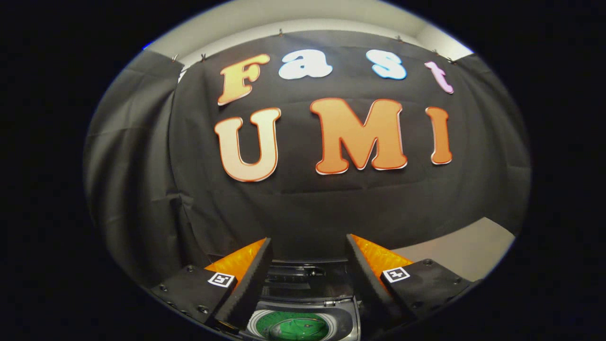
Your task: Put the clothes into the washing machine and then close the washing machine lid.
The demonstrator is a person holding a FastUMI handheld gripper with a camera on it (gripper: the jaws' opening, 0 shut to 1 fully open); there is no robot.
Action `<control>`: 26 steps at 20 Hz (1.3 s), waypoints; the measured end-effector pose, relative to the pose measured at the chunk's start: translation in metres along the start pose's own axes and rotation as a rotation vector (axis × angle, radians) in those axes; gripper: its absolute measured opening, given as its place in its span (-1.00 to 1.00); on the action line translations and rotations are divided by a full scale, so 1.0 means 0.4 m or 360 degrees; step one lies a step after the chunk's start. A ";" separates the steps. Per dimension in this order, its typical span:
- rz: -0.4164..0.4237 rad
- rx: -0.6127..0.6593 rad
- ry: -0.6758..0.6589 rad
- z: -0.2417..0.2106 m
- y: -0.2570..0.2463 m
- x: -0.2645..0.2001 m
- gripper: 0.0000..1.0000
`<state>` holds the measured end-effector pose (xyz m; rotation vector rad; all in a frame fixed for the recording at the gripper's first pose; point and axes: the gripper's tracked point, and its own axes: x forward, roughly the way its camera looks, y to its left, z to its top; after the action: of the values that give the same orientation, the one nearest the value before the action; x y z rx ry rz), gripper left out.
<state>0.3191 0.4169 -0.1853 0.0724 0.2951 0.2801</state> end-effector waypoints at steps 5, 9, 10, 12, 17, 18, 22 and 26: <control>0.0003 0.0005 0.0318 -0.137 0.007 0.232 0.97; -0.0013 -0.0002 0.0490 -0.232 0.017 0.337 0.97; -0.0024 -0.0013 0.0520 -0.252 0.017 0.352 0.97; -0.0038 -0.0012 0.0514 -0.260 0.020 0.377 0.98; -0.0041 0.0039 0.0490 -0.271 0.014 0.377 0.97; -0.0034 0.0018 0.0497 -0.274 0.010 0.363 0.97; -0.0023 0.0011 0.0417 -0.276 0.018 0.293 0.98; -0.0017 0.0000 0.0347 -0.286 0.019 0.234 0.98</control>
<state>0.3693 0.4540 -0.3196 0.0401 0.5118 0.2778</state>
